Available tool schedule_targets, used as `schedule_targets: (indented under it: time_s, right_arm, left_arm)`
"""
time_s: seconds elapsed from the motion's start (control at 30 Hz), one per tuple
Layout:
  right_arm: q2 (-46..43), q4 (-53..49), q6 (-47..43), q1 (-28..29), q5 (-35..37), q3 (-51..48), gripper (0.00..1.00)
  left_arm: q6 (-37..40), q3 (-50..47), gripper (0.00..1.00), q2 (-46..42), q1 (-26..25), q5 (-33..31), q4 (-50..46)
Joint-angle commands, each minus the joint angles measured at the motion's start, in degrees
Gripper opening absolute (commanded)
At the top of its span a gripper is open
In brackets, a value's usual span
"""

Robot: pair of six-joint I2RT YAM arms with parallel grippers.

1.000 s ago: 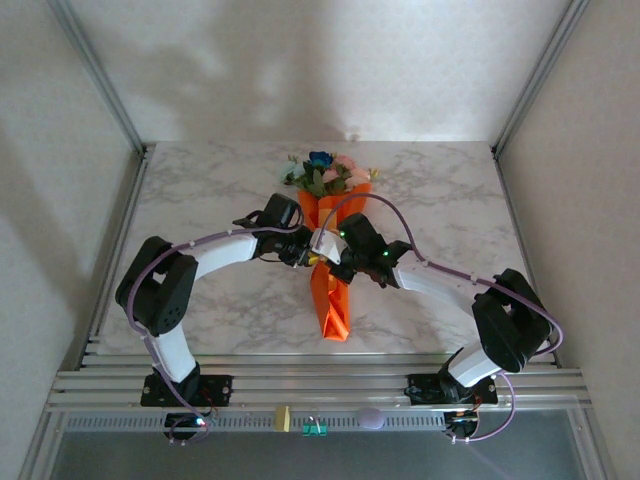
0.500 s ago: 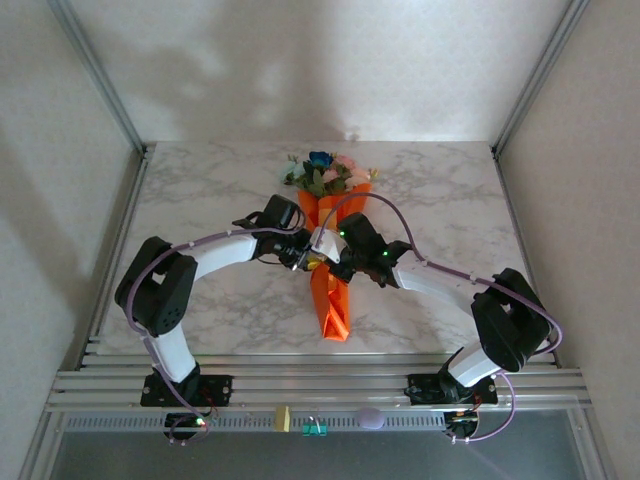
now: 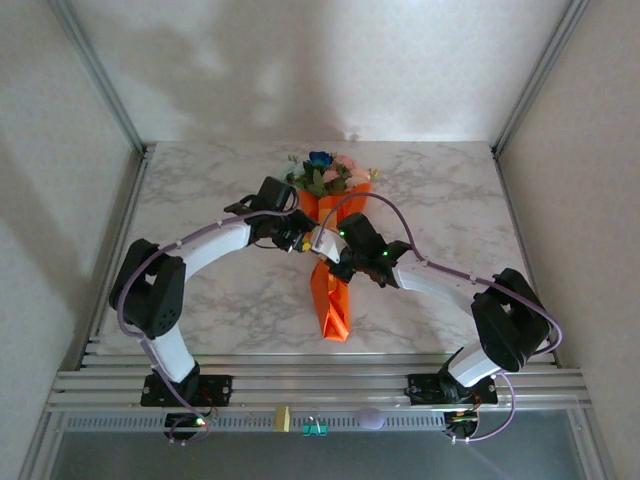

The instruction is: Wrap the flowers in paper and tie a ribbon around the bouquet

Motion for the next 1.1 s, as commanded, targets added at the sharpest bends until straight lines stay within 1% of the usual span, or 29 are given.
schedule_targets:
  time_s: [0.0, 0.03, 0.13, 0.17, 0.2, 0.27, 0.3, 0.37, 0.4, 0.43, 0.47, 0.5, 0.53, 0.57, 0.63, 0.67, 0.77, 0.93, 1.07]
  right_arm:
    - [-0.4, 0.0, 0.8, 0.5, -0.6, -0.7, 0.00]
    - [-0.4, 0.1, 0.9, 0.5, -0.6, -0.8, 0.00]
    - [-0.3, 0.1, 0.9, 0.5, -0.7, -0.8, 0.00]
    - [-0.3, 0.0, 0.9, 0.5, -0.7, -0.9, 0.00]
    - [-0.2, 0.2, 1.0, 0.5, -0.7, -0.9, 0.00]
    - [0.0, 0.3, 1.1, 0.5, -0.8, -1.1, 0.00]
    - [0.1, 0.3, 1.0, 0.5, -0.9, -1.0, 0.00]
    - [0.3, 0.4, 1.0, 0.5, -1.2, -0.8, 0.00]
    - [0.4, 0.4, 1.1, 0.5, -1.2, -0.6, 0.00]
    - [0.5, 0.4, 1.1, 0.5, -1.1, -0.5, 0.00]
    - [0.4, 0.5, 1.1, 0.5, -1.1, -0.5, 0.00]
    - [0.4, 0.4, 1.1, 0.5, -1.0, -0.5, 0.00]
    - [0.3, 0.4, 1.1, 0.5, -1.0, -0.6, 0.00]
    - [0.3, 0.4, 1.2, 0.5, -1.0, -0.7, 0.00]
    - [0.3, 0.3, 1.2, 0.5, -0.9, -0.7, 0.00]
    - [0.4, 0.3, 1.2, 0.5, -1.0, -0.6, 0.00]
    - [0.7, 0.5, 1.4, 0.5, -1.1, -0.2, 0.00]
    - [0.9, 0.7, 1.4, 0.5, -1.0, -0.1, 0.00]
    - [0.8, 0.6, 1.2, 0.5, -0.8, -0.1, 0.00]
  left_arm:
    - [0.8, 2.1, 0.14, 1.5, 1.7, -1.9, 3.3]
    - [1.5, 3.0, 0.09, 1.9, 2.2, -1.8, 3.6]
    - [3.6, 6.5, 0.10, 2.3, 3.5, -4.4, -1.9]
    - [3.8, 7.1, 0.13, 2.2, 3.7, -5.3, -3.1]
    - [3.8, 7.4, 0.20, 2.0, 3.9, -5.9, -3.9]
    - [3.8, 8.2, 0.33, 2.2, 4.0, -5.0, -4.7]
    - [3.8, 8.7, 0.37, 2.6, 3.9, -4.5, -5.6]
    - [3.9, 9.3, 0.40, 2.6, 3.8, -3.9, -5.1]
    - [4.1, 9.3, 0.39, 2.5, 3.7, -4.1, -4.4]
    - [4.1, 9.6, 0.36, 2.9, 3.9, -3.9, -3.7]
    - [4.3, 10.2, 0.29, 3.8, 3.9, -3.1, -2.3]
    - [4.8, 11.2, 0.20, 5.3, 3.9, -2.1, -1.1]
    - [5.9, 12.7, 0.09, 7.5, 3.8, -0.4, 0.2]
    - [7.4, 14.1, 0.00, 9.8, 3.5, 1.6, 1.3]
    - [9.3, 16.7, 0.00, 13.4, 3.0, 4.0, -0.4]
    - [10.2, 17.6, 0.00, 14.3, 2.8, 3.7, -1.8]
    - [11.7, 17.3, 0.00, 15.0, 2.2, 3.6, -1.1]
    - [15.9, 19.2, 0.00, 18.0, 1.8, 3.8, -4.8]
    - [18.1, 18.8, 0.00, 18.0, 1.0, 4.3, -5.5]
